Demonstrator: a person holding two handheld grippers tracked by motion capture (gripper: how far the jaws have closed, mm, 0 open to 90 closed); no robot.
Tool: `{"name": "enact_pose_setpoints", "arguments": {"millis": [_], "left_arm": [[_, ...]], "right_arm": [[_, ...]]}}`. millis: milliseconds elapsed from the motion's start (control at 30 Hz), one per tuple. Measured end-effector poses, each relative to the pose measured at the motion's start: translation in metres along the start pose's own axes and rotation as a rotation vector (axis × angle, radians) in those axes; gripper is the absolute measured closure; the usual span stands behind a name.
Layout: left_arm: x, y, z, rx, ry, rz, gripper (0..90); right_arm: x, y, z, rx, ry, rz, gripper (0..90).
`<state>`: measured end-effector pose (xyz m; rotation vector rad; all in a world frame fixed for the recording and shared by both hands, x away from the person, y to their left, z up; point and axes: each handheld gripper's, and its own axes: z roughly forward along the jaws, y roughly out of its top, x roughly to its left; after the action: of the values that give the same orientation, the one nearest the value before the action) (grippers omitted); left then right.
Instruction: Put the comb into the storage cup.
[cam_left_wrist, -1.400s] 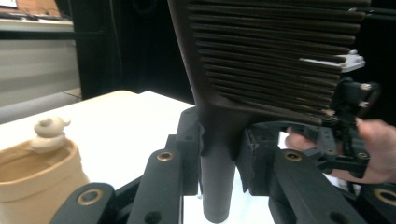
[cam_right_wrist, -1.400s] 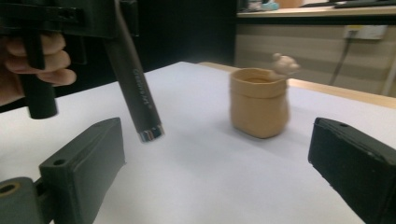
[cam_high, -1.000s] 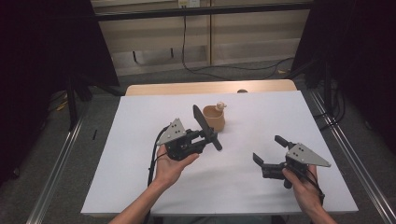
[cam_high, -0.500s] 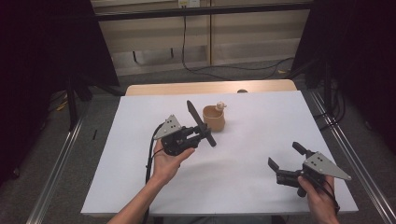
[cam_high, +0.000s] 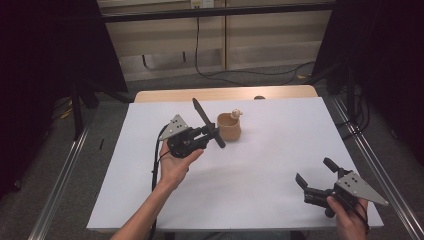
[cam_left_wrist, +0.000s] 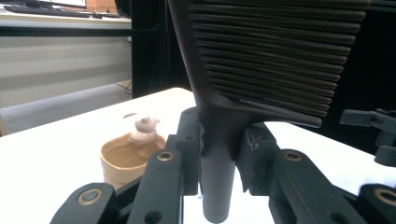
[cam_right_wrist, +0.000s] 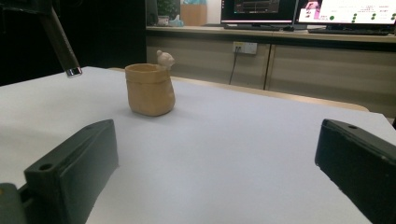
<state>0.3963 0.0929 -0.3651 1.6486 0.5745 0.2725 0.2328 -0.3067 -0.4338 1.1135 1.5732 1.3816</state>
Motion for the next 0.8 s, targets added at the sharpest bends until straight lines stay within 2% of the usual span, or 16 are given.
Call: {"name": "enact_pose_setpoints", "arguments": {"millis": [200,267,300,467,500,567,800], "left_arm": [[0.005,0.004,0.005,0.001,0.019,0.001,72.6],[0.008,0.006,0.005,0.015,0.01,0.013,72.5],[0.008,0.006,0.006,0.01,0.029,0.017,72.5],[0.014,0.011,0.008,-0.003,0.048,0.009,72.5],[0.016,0.012,0.008,0.006,0.034,0.011,72.5],[0.016,0.011,0.011,0.004,0.077,0.011,72.5],[0.019,0.012,0.021,0.002,0.082,0.006,72.5]], "right_arm": [[0.004,-0.003,0.002,0.017,0.002,-0.008,0.0],[0.004,-0.003,0.004,0.024,0.004,-0.007,0.0],[0.004,-0.004,0.004,0.026,0.007,-0.005,0.0],[0.004,-0.005,0.005,0.026,0.009,-0.004,0.0],[0.005,-0.004,0.005,0.025,0.011,-0.002,0.0],[0.005,-0.005,0.005,0.026,0.016,0.002,0.0],[0.005,-0.005,0.006,0.03,0.024,-0.005,0.0]]}}
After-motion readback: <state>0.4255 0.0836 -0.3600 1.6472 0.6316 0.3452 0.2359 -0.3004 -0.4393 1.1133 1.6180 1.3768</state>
